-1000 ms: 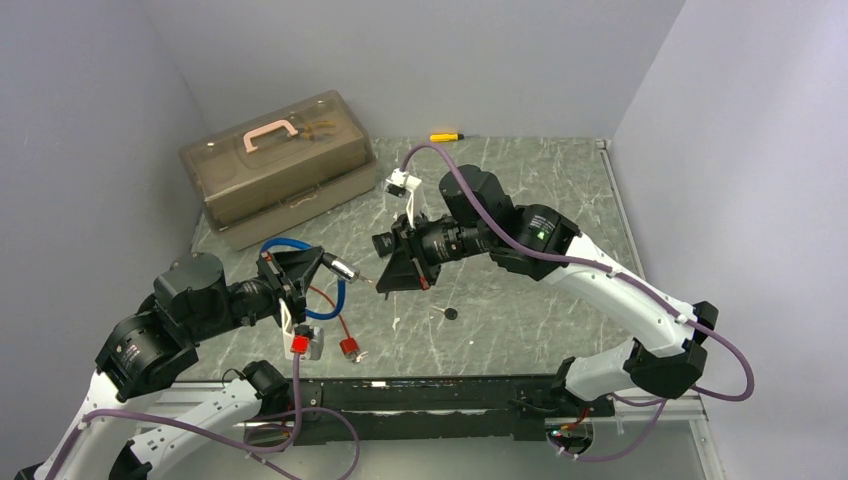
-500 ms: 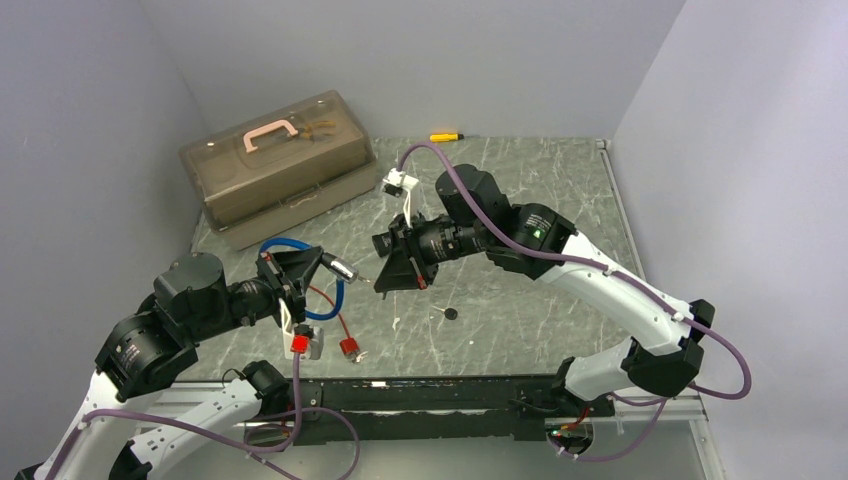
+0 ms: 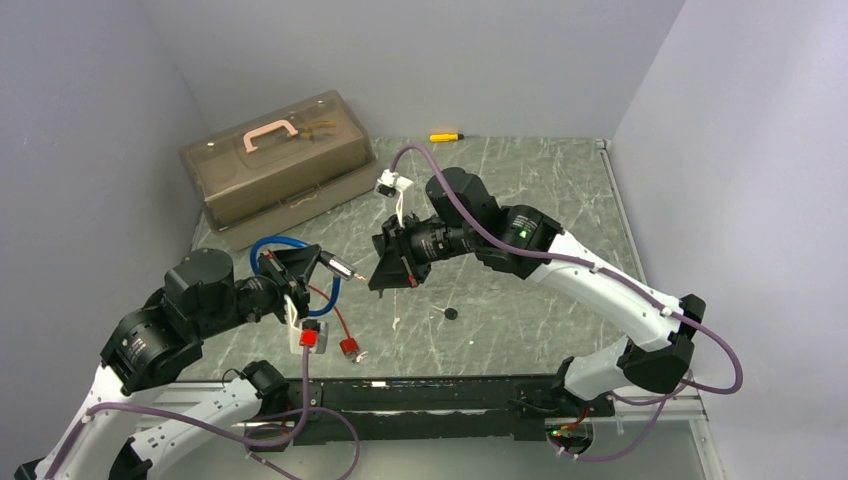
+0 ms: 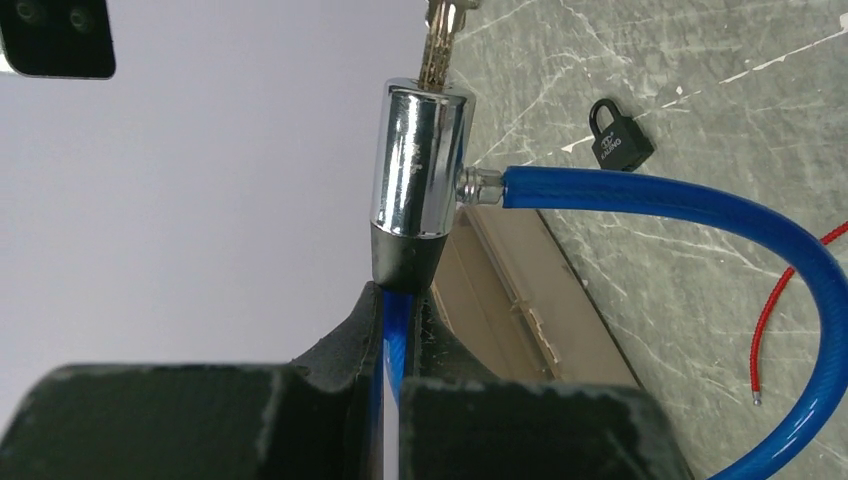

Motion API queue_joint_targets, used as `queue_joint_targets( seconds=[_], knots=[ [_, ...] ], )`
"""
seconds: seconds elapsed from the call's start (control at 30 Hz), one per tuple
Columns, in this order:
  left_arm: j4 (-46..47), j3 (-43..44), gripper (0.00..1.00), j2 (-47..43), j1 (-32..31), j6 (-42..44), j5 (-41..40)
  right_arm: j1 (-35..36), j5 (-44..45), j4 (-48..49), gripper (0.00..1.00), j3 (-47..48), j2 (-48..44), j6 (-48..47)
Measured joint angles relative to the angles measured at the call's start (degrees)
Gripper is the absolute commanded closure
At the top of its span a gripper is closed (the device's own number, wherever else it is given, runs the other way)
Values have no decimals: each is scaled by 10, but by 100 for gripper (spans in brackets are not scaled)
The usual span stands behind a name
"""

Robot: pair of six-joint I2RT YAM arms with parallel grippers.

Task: Unlock with the key
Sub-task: Unlock the lock.

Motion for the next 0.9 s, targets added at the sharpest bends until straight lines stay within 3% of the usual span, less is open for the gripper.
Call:
queue_joint_targets(
  seconds=[0.3, 0.8, 0.83, 0.9],
  knots=[
    [-1, 2, 100, 5, -10, -35, -18, 12, 28, 77, 100, -52, -14, 10],
    [-36, 37, 100, 25, -56, -88, -40, 38, 73, 82, 100, -54, -13, -6],
    [-39, 38, 100, 26, -59, -92, -40, 38, 73, 80, 93, -54, -13, -8],
    [-42, 38, 100, 27, -61, -96, -40, 39, 77, 77, 68, -56, -16, -13]
  ],
)
